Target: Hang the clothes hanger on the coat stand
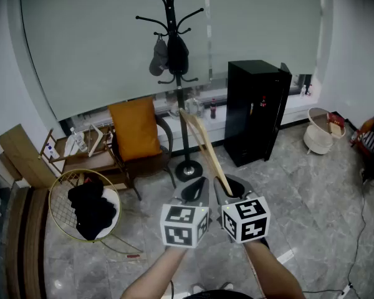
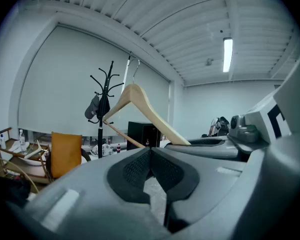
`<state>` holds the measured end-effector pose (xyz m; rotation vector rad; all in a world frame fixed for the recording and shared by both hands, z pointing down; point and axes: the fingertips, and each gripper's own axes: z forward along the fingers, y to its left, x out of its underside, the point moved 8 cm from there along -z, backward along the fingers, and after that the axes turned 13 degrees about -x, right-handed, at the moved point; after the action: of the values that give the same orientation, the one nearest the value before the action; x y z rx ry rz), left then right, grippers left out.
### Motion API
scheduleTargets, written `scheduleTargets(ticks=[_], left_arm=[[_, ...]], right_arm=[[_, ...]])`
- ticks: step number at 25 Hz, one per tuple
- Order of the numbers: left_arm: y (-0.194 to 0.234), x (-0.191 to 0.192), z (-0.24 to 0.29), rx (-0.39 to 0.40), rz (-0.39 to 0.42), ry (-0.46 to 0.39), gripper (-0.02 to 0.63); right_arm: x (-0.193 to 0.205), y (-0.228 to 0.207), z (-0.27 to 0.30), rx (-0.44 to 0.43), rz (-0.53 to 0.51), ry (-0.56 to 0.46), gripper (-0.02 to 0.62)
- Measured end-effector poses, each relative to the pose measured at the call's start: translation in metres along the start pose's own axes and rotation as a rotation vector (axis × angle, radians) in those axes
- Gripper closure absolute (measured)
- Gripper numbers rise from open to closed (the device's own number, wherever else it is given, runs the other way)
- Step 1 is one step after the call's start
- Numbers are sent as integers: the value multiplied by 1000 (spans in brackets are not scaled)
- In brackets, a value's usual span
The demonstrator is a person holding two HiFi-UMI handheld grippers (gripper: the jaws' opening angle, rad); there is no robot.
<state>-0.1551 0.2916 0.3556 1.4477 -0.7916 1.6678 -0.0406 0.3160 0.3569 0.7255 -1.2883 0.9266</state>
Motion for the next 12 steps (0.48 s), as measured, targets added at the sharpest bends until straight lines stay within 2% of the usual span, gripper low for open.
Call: scheduleTargets(ticks=[12], left_arm=[[13, 8, 3, 34, -6, 2, 600]], right_arm=[[6, 9, 8, 20, 41, -7, 548]])
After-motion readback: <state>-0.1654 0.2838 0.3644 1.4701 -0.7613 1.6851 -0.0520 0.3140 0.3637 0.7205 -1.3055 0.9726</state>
